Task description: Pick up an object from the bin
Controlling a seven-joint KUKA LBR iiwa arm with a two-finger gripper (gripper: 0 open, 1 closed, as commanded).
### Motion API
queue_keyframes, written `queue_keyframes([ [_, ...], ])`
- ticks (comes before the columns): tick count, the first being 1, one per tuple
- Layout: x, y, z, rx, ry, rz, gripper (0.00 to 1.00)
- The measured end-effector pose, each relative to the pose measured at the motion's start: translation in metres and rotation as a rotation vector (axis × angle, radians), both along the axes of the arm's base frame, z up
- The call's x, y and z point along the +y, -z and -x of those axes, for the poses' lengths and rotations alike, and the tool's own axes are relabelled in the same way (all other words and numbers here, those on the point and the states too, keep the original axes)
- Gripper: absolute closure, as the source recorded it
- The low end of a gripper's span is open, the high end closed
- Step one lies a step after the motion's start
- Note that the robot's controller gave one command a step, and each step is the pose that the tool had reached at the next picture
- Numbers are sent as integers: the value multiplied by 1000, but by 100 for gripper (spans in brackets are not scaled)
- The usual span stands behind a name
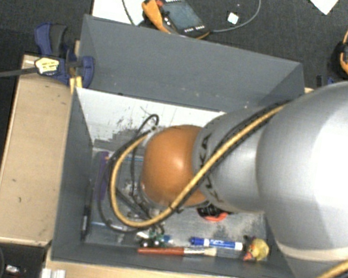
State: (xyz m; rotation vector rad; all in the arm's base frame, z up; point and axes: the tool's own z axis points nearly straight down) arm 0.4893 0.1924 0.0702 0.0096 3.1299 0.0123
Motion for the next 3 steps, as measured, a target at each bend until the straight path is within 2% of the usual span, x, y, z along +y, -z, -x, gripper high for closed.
queue_keyframes([
  [1,35,0,5,13,87,6,0],
  [2,35,0,9,7,17,5,0],
  [3,34,-1,5,11,86,5,100],
])
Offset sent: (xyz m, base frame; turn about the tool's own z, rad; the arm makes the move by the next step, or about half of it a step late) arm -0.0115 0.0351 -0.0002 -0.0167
